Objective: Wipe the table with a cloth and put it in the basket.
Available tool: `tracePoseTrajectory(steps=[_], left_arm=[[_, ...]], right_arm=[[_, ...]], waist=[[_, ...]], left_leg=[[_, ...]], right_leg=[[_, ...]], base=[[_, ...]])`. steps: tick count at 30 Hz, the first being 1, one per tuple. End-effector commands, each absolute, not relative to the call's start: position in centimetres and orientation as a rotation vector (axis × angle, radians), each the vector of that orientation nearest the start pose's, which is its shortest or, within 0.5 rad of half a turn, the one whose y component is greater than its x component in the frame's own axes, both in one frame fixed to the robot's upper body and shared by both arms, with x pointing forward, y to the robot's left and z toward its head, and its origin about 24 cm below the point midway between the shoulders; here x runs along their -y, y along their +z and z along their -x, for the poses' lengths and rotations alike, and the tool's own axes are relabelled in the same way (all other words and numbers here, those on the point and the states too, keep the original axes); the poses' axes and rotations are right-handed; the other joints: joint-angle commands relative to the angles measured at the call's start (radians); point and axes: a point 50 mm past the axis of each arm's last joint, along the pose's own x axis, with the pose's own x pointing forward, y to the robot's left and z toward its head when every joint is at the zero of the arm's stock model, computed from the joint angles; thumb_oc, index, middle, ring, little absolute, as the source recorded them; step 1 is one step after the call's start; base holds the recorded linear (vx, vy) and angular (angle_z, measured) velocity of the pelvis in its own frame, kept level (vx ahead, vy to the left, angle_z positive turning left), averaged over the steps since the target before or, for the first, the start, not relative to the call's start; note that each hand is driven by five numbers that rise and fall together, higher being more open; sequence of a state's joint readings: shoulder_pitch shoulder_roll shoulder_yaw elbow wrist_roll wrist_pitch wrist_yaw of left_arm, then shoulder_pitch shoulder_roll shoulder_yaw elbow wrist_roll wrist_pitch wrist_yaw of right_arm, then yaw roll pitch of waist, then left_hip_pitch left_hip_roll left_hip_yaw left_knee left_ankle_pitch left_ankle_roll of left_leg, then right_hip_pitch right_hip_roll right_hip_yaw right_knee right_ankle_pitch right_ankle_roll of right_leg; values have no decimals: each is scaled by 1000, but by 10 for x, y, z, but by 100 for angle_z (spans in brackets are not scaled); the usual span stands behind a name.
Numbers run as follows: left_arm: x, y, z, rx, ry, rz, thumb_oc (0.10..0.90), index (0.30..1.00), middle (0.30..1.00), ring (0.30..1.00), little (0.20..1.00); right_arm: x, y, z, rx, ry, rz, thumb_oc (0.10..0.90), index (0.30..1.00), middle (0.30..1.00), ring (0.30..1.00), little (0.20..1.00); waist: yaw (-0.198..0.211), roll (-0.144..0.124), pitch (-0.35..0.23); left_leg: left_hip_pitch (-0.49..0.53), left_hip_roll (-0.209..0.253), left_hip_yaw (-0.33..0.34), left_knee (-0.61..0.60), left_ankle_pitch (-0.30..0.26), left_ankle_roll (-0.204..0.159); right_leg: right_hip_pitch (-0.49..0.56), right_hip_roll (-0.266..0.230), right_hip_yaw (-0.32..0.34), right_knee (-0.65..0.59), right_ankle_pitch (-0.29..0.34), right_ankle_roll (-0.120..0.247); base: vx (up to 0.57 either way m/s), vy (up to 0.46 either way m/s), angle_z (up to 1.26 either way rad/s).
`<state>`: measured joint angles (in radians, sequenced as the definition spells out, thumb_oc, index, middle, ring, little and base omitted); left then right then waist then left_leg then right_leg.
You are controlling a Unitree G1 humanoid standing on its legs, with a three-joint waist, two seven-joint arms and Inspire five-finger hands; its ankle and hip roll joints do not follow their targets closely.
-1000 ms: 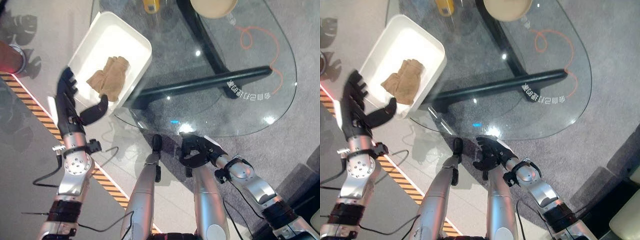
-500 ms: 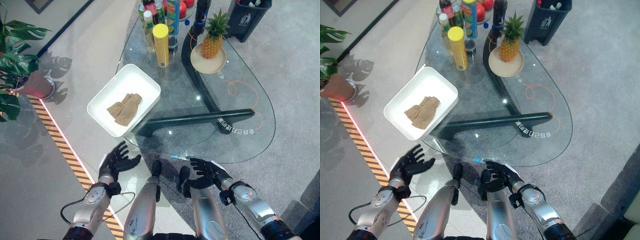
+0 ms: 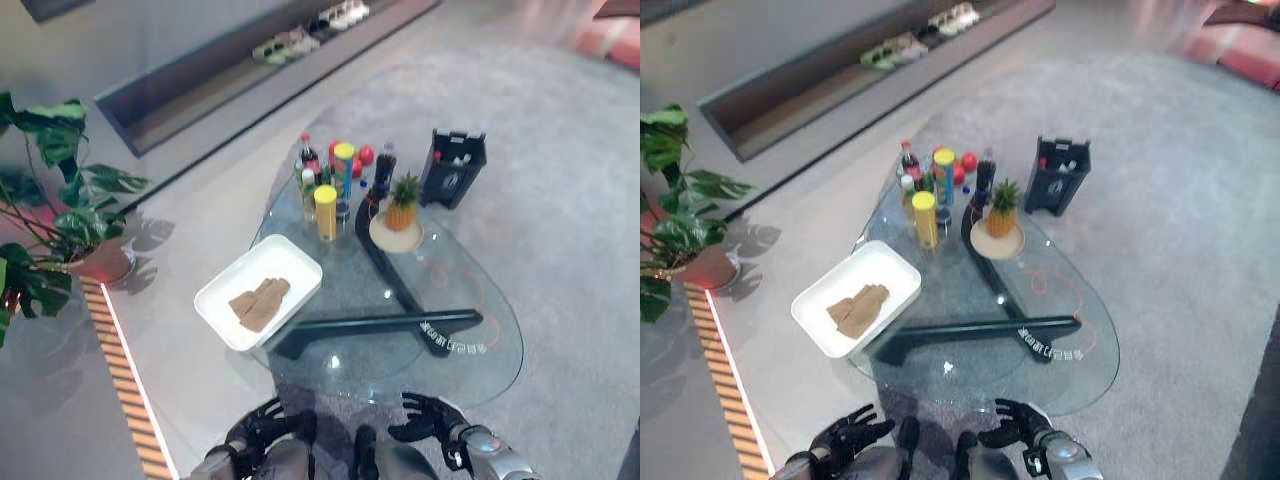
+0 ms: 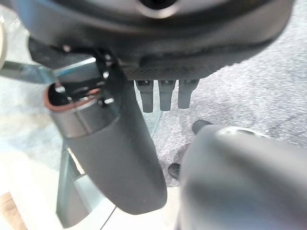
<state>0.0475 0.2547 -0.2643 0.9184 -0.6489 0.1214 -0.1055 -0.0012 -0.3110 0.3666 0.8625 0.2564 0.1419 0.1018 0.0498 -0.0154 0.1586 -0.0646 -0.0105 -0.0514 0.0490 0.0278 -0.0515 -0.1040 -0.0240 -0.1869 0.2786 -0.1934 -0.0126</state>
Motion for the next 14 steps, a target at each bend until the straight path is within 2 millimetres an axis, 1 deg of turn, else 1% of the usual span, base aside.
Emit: tracePoseTrajectory(steps=[1,3,6,7,8,10,14], left_arm=[[-187,-149,-128,-1065,37,356,800,900,900,900,900],[-186,-150,-127,-1078,41,361,800,900,900,900,900],[-186,-154,-123,-1106,55,386,800,900,900,900,900],[-186,-156,-119,-1117,60,408,800,900,900,900,900],[-186,-157,-119,-1118,61,407,800,900,900,900,900],[-186,-159,-114,-1135,56,392,800,900,900,900,900],[-187,-161,-109,-1151,46,385,800,900,900,900,900]], right_arm=[[204,-134,-152,-999,174,198,800,900,900,900,900],[203,-135,-150,-1012,165,184,800,900,900,900,900],[205,-143,-141,-1069,142,163,800,900,900,900,900],[207,-147,-134,-1108,138,171,800,900,900,900,900],[207,-148,-133,-1120,135,173,800,900,900,900,900],[208,-154,-121,-1191,127,147,800,900,900,900,900],[209,-158,-113,-1228,109,98,800,900,900,900,900]], waist=[[-20,-14,-24],[-21,-13,-30],[-28,-7,-48],[-30,-2,-58],[-30,-2,-59],[-31,2,-69],[-31,6,-79]], left_leg=[[24,-11,-19,4,-50,-10],[31,-8,-16,-6,-48,-11],[48,0,-7,-38,-40,-14],[61,3,-5,-56,-37,-15],[64,4,-4,-58,-37,-16],[72,7,6,-60,-41,-14],[82,10,15,-60,-47,-12]], right_leg=[[126,-9,54,-260,152,72],[131,-10,57,-270,157,74],[143,-11,66,-298,170,80],[152,-13,71,-315,178,84],[154,-13,72,-318,179,85],[160,-16,75,-323,180,87],[166,-19,75,-323,179,87]], base=[[0,0,0],[5,4,-6],[4,11,-6],[11,21,-6],[14,33,-13],[18,28,-16],[18,21,-11]])
